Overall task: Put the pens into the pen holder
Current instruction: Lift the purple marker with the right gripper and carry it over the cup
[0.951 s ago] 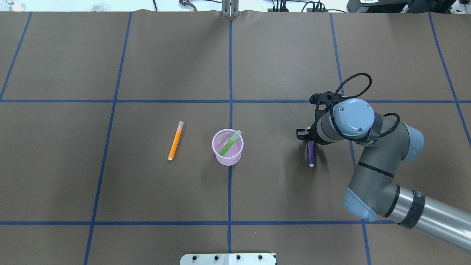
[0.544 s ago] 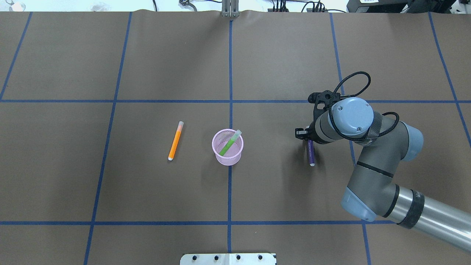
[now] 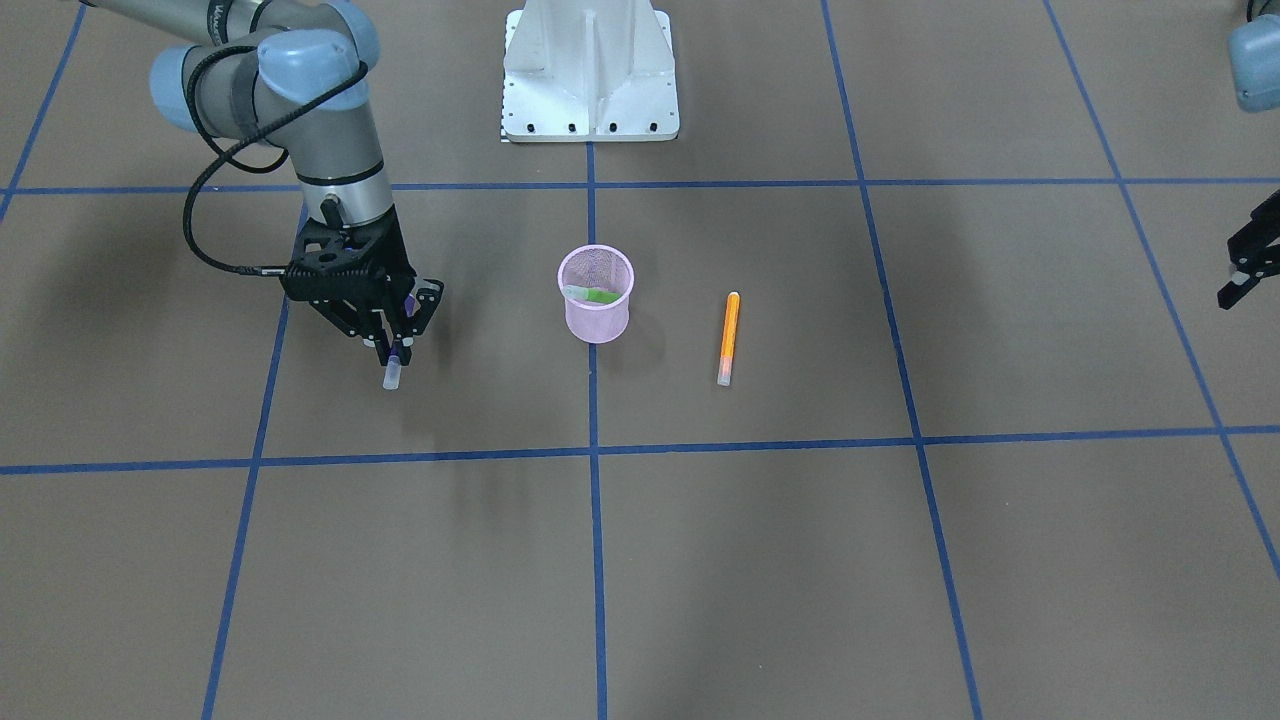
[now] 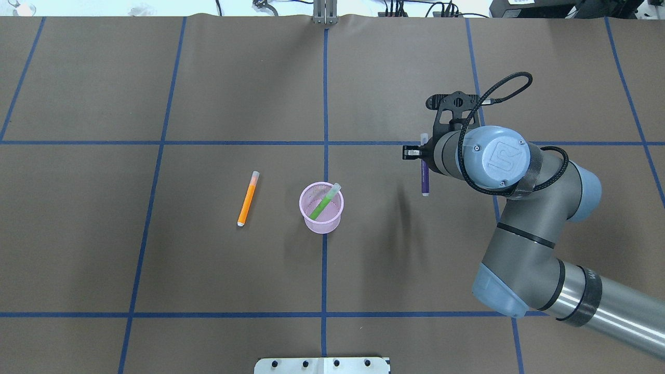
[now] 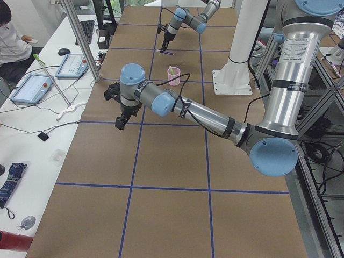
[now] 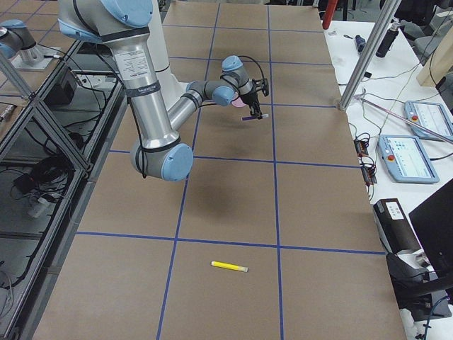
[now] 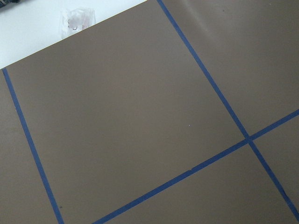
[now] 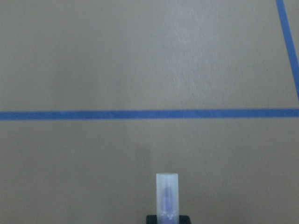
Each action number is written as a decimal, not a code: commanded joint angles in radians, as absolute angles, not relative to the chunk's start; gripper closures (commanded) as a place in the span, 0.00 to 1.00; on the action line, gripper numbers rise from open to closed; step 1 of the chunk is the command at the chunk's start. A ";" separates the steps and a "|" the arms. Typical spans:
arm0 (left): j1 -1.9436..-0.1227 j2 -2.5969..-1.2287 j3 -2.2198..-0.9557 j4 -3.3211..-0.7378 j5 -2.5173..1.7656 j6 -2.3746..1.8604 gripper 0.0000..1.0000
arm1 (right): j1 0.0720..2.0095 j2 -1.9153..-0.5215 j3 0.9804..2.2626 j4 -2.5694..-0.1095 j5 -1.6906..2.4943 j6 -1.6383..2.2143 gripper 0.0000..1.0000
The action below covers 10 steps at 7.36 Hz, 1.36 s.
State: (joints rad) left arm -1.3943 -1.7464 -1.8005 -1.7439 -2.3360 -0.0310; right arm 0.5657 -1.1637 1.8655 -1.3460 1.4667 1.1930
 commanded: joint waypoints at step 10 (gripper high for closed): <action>-1.376 -1.752 -1.787 -1.744 -2.339 -0.031 0.00 | 0.235 -0.919 1.735 -1.348 0.807 1.525 1.00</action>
State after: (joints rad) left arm -1.3779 -1.7531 -1.7875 -1.7441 -2.3393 -0.0307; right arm 0.2519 -0.9279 1.7618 -1.3484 0.8202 1.5140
